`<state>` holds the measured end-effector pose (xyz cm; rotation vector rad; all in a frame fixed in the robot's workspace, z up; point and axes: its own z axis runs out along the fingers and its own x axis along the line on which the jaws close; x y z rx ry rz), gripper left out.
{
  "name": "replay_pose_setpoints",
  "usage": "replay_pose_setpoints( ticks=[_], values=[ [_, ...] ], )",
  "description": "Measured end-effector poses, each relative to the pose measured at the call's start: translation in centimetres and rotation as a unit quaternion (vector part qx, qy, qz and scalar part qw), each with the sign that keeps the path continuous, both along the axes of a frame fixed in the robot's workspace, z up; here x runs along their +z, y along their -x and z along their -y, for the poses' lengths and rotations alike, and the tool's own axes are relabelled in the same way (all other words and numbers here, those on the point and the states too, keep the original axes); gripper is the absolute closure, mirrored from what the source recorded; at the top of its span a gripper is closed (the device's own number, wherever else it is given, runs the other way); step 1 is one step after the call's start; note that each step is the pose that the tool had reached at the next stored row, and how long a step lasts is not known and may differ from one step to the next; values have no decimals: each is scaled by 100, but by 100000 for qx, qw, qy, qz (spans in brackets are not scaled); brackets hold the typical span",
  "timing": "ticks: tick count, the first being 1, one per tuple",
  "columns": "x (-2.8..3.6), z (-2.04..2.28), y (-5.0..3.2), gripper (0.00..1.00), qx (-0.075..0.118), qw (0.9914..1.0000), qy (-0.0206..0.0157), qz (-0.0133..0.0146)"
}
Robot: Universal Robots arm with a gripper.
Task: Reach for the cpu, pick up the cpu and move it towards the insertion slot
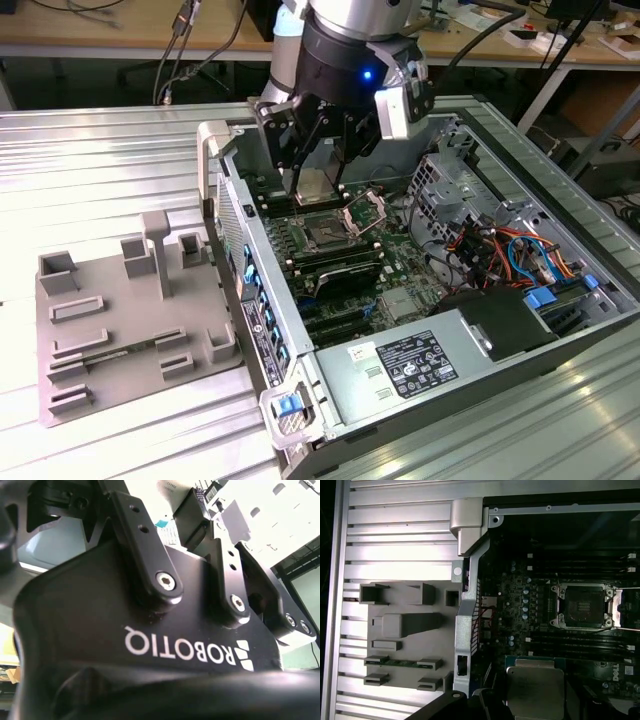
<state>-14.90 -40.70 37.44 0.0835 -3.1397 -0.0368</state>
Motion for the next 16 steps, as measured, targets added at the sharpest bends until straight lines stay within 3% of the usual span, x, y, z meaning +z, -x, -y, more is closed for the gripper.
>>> replay_pose_setpoints(
  ticks=[16],
  values=[
    [-10, 0, -98, 45, 2, 100000, -3, 3]
  ],
)
